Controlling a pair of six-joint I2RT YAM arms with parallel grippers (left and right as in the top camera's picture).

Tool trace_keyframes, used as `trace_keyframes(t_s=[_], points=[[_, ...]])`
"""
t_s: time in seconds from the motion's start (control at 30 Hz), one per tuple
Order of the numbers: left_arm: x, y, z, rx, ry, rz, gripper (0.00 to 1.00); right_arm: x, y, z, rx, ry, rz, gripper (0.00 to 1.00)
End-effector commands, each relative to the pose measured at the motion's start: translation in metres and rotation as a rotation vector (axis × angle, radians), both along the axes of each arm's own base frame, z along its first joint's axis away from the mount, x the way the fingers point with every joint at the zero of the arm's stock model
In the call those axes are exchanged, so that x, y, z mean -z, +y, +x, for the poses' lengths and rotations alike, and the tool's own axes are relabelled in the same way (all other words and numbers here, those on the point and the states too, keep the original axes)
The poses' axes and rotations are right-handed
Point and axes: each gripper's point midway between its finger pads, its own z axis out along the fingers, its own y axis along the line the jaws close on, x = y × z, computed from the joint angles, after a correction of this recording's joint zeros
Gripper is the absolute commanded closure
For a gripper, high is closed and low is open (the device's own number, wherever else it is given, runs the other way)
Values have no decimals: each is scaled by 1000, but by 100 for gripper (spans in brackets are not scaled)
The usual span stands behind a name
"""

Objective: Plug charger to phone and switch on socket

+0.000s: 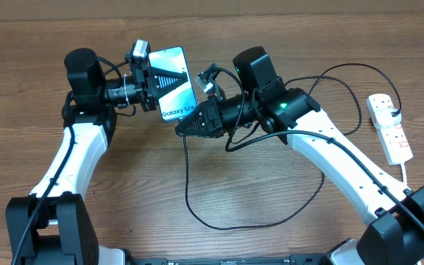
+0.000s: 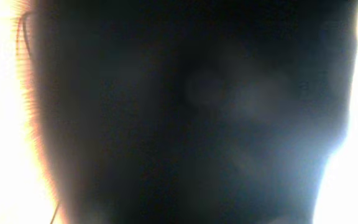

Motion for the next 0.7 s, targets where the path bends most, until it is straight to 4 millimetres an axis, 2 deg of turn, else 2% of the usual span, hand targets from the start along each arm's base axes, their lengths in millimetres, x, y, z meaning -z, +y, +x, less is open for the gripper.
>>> trace_keyframes(t_s=[0.0,0.03,0.07,0.1,0.13,0.33,0.5,0.67], points=[[-18,-31,-52,259,-80,-35,96,-11,-7,33,95,-113,9,74],[-18,-31,-52,259,-80,-35,96,-11,-7,33,94,-114,9,40],[-18,-31,-52,258,-80,-35,96,-11,-7,32,86,-117,12,19],[-18,-31,-51,257,-80,-35,96,-12,-7,29,68,-126,23,6],[-18,-31,-51,257,-81,-35,96,-15,-6,25,42,-134,40,0],[-17,-31,-45,221,-87,-26,96,-19,-8,3,-70,-122,96,0],[-16,-31,-40,193,-87,-20,96,-6,-15,-8,-96,-82,54,1],[-15,-21,-31,144,-83,-14,96,3,-20,-18,-120,-60,22,7]])
